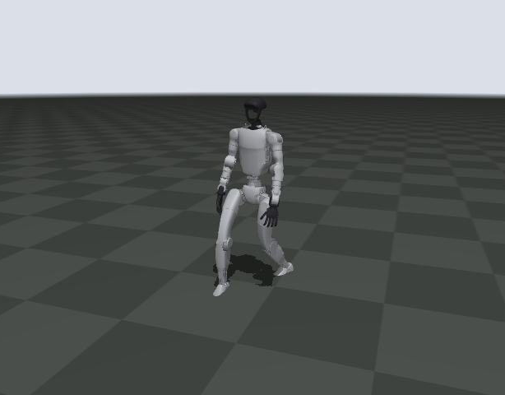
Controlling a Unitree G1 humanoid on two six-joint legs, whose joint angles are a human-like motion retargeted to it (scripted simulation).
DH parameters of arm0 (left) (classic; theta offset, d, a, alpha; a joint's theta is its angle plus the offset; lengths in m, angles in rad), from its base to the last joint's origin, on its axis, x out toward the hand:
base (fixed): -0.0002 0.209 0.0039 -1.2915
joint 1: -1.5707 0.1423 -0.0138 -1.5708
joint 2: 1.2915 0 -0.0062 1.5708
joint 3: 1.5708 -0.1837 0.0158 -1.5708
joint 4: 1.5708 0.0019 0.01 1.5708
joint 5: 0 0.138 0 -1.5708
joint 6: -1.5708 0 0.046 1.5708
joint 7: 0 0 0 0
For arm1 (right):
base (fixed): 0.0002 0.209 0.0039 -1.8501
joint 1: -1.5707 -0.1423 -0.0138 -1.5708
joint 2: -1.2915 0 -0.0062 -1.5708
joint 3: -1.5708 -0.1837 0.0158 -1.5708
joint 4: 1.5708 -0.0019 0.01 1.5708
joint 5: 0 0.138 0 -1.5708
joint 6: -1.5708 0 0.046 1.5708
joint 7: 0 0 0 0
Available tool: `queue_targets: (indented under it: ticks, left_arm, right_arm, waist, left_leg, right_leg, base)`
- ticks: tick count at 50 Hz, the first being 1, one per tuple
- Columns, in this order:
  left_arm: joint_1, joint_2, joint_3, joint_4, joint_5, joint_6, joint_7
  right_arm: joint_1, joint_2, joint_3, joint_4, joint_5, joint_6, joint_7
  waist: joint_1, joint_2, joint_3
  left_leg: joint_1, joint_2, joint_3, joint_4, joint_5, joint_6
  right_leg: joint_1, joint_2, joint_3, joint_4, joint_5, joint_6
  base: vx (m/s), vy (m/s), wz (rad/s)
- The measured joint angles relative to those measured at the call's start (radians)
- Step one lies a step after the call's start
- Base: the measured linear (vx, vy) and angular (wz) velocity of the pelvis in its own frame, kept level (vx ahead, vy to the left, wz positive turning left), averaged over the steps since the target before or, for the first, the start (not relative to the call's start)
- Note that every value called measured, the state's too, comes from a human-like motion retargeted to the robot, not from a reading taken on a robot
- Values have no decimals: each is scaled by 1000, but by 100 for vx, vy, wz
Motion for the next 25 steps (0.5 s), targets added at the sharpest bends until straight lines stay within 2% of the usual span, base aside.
queue_targets:
  ticks: [4,8,10,12,17,20,25]
  left_arm:
    - [69,20,33,74,4,21,-4]
    - [113,36,47,103,2,25,-8]
    - [115,41,47,97,1,24,-7]
    - [105,44,44,82,-4,24,-3]
    - [50,43,32,26,-26,21,7]
    - [4,37,28,-11,-52,20,7]
    - [-26,15,26,-48,-84,13,8]
  right_arm:
    - [8,-14,3,-25,3,-7,-9]
    - [22,-43,1,-76,30,-18,-36]
    - [23,-66,-5,-104,41,-20,-55]
    - [19,-90,-10,-121,44,-20,-76]
    - [-3,-144,-8,-132,30,-15,-116]
    - [-24,-166,-5,-132,16,-12,-117]
    - [-27,-173,19,-165,2,-20,-99]
  waist:
    - [-13,43,-7]
    - [-26,96,-20]
    - [-29,117,-22]
    - [-27,127,-23]
    - [3,128,-23]
    - [28,108,-25]
    - [61,85,-28]
  left_leg:
    - [2,49,-70,162,134,-106]
    - [-89,115,-70,428,298,-221]
    - [-164,154,-40,569,361,-247]
    - [-255,204,9,695,363,-224]
    - [-501,301,124,888,234,-104]
    - [-633,294,183,856,163,-53]
    - [-748,259,272,622,118,-46]
  right_leg:
    - [66,73,-41,40,-15,-68]
    - [138,132,-93,20,-62,-150]
    - [176,147,-117,-3,-93,-186]
    - [215,152,-141,-30,-131,-213]
    - [315,148,-191,-109,-205,-250]
    - [387,126,-208,-192,-223,-256]
    - [483,104,-220,-264,-262,-257]
  base:
    - [53,-18,56]
    - [48,-18,56]
    - [46,-19,69]
    - [45,-20,77]
    - [42,-22,74]
    - [39,-21,56]
    - [33,-17,23]
